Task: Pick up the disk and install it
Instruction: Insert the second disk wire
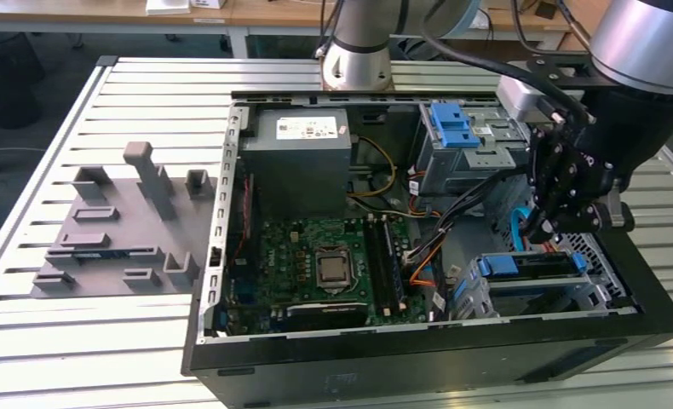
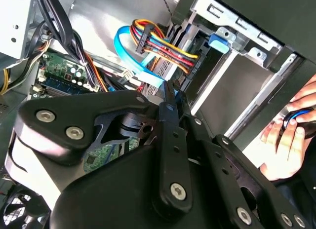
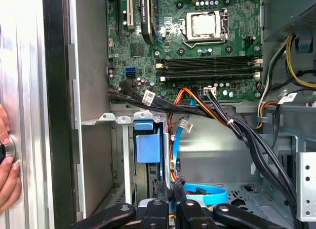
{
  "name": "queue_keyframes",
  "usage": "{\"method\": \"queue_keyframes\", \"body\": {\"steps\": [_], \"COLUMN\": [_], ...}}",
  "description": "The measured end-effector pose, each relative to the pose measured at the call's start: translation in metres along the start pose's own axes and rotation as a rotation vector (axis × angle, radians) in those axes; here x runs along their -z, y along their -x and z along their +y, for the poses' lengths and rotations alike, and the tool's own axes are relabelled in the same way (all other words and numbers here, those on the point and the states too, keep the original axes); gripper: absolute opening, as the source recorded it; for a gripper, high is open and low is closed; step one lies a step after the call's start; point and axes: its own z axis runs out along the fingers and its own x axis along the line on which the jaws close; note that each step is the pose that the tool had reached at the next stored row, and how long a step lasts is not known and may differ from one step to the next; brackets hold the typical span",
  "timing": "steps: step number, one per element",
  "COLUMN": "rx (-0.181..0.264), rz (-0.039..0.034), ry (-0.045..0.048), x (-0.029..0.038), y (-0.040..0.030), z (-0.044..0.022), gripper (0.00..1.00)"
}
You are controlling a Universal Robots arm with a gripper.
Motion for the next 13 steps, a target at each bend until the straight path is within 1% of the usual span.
{"method": "queue_keyframes", "body": {"steps": [2, 5, 8, 10, 12, 13], "rx": [0.0, -0.001, -0.001, -0.001, -0.001, -0.001], "rz": [-0.0003, -0.0023, -0.0097, -0.0119, -0.0132, -0.0134], "ry": [-0.0061, -0.013, -0.015, -0.0174, -0.0226, -0.0271], "x": [-0.0002, -0.0018, -0.0049, -0.0067, -0.0081, -0.0085], "y": [-0.0007, -0.0019, -0.0046, -0.0075, -0.0099, -0.0105], "z": [0.0027, 0.0035, 0.0036, 0.0037, 0.004, 0.0044], "gripper": [0.16, 0.16, 0.16, 0.16, 0.16, 0.16]}}
